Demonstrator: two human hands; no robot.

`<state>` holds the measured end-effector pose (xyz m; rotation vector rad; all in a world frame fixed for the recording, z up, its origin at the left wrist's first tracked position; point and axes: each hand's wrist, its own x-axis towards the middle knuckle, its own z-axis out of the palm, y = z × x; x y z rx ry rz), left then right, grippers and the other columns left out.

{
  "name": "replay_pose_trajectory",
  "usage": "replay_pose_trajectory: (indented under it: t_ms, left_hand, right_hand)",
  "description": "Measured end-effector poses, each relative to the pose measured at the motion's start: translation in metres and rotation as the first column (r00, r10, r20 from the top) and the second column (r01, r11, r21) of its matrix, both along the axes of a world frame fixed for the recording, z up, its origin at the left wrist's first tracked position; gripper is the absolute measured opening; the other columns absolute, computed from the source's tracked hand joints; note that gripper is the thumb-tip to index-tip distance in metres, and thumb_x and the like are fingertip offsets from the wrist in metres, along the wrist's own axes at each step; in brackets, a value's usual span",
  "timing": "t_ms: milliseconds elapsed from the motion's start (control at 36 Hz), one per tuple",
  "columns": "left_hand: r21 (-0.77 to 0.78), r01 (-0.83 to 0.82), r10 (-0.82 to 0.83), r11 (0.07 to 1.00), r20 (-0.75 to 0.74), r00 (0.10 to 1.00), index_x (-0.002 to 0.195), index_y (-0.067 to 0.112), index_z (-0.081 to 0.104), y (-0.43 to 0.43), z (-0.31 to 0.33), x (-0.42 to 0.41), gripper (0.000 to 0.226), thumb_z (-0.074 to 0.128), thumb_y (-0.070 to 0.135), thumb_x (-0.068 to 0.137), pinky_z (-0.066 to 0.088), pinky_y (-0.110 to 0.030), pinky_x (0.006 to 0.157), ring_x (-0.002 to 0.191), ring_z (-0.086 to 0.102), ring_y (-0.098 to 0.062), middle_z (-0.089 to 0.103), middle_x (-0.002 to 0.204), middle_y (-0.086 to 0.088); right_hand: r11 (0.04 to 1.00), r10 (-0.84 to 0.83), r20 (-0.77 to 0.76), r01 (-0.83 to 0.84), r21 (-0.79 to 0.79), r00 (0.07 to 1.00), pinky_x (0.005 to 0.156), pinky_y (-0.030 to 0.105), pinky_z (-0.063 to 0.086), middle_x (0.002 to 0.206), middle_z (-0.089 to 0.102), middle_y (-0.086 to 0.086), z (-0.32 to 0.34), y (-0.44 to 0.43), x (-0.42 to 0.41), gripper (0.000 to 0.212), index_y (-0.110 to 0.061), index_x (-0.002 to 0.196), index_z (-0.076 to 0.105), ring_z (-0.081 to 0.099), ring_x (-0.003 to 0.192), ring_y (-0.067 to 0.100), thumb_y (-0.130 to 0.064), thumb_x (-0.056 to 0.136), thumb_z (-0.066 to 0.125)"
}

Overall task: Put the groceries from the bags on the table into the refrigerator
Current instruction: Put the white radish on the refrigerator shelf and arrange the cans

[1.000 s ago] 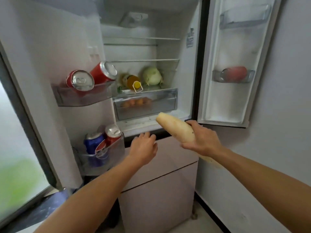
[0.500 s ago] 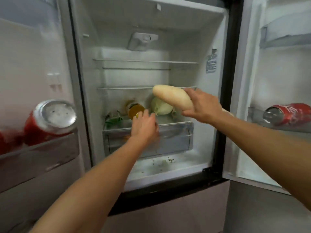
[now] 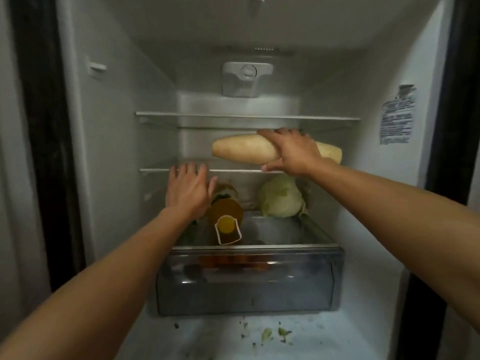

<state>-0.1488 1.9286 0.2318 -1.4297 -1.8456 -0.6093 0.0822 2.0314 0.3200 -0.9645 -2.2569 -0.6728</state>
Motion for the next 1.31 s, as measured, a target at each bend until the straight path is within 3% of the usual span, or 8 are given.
replay_pose_trajectory:
  t_ms: [194,528,583,694,806,972,1056,1306]
  left_hand:
    - [0.149,-0.023,0.029,0.989,-0.039,0.999,0.119,0.012,0.053,0.019,-0.015,-0.006,0.042,0.029,0.042,0.102,0.03,-0.052,0.107,0.113,0.046,-0.036,0.054,0.118,-0.018]
    - [0.18,0.012,-0.002,0.984,-0.055,0.998,0.128,0.014,0.048,0.027,-0.023,-0.016,0.046,0.027,0.045,0.102,0.031,-0.051,0.107,0.119,0.045,-0.035,0.053,0.128,-0.017]
    - [0.206,0.022,-0.007,0.978,-0.072,0.997,0.127,0.012,0.05,0.028,-0.025,-0.017,0.046,0.03,0.044,0.101,0.031,-0.051,0.107,0.118,0.046,-0.036,0.054,0.127,-0.017]
    - [0.238,0.013,0.008,0.971,-0.088,0.996,0.129,0.012,0.049,0.031,-0.026,-0.018,0.045,0.033,0.043,0.101,0.031,-0.051,0.107,0.119,0.045,-0.037,0.053,0.129,-0.019]
    - [0.25,-0.001,0.025,0.968,-0.096,0.995,0.131,0.011,0.048,0.033,-0.027,-0.016,0.046,0.036,0.042,0.1,0.029,-0.052,0.108,0.12,0.044,-0.039,0.051,0.13,-0.021]
    - [0.265,0.008,0.011,0.964,-0.068,0.998,0.131,0.009,0.048,0.031,-0.025,-0.01,0.05,0.036,0.043,0.097,0.027,-0.053,0.109,0.121,0.043,-0.039,0.051,0.129,-0.023]
    - [0.244,-0.015,0.03,0.97,-0.055,0.998,0.132,0.009,0.047,0.031,-0.025,-0.008,0.05,0.036,0.043,0.097,0.026,-0.053,0.11,0.121,0.043,-0.04,0.051,0.129,-0.022]
    - [0.104,-0.079,0.089,0.991,-0.101,0.991,0.144,0.011,0.035,0.015,-0.019,-0.006,0.058,0.039,0.045,0.097,0.027,-0.053,0.112,0.126,0.041,-0.038,0.048,0.135,-0.021]
  right_hand:
    - [0.978,0.042,0.0,-0.041,-0.206,0.999,0.105,0.054,0.037,0.147,0.047,0.002,0.017,0.033,-0.023,0.095,-0.043,0.149,0.026,0.047,0.129,0.031,-0.063,0.069,0.074]
    - [0.939,-0.286,0.075,0.295,-0.179,0.955,0.105,0.052,0.03,0.139,0.053,0.005,0.013,0.08,-0.075,0.082,-0.034,0.146,0.033,0.049,0.124,0.033,-0.062,0.077,0.068]
    - [0.942,-0.259,0.058,0.265,-0.207,0.964,0.104,0.048,0.032,0.142,0.05,0.005,0.017,0.082,-0.076,0.079,-0.034,0.146,0.035,0.048,0.127,0.031,-0.068,0.08,0.061]
    - [0.927,-0.208,0.053,0.214,-0.309,0.977,0.106,0.043,0.037,0.152,0.041,0.0,0.029,0.073,-0.055,0.092,-0.035,0.149,0.032,0.044,0.134,0.028,-0.083,0.073,0.052]
    - [0.935,-0.26,0.168,0.291,-0.201,0.951,0.1,0.044,0.042,0.146,0.046,0.009,0.021,0.059,-0.016,0.086,-0.032,0.15,0.026,0.049,0.126,0.035,-0.078,0.08,0.045]
    - [0.973,-0.208,0.234,0.225,-0.045,0.95,0.087,0.042,0.048,0.136,0.05,0.01,0.01,0.029,0.012,0.069,-0.042,0.15,0.022,0.056,0.114,0.036,-0.058,0.089,0.049]
    - [0.98,-0.199,0.213,0.196,0.039,0.957,0.074,0.038,0.041,0.133,0.052,0.009,0.003,0.023,0.007,0.063,-0.046,0.149,0.025,0.056,0.11,0.035,-0.049,0.091,0.052]
    - [0.961,-0.269,0.169,0.275,-0.014,0.948,0.074,0.038,0.036,0.123,0.054,0.011,0.001,0.033,-0.033,0.049,-0.038,0.142,0.039,0.052,0.111,0.034,-0.037,0.095,0.051]
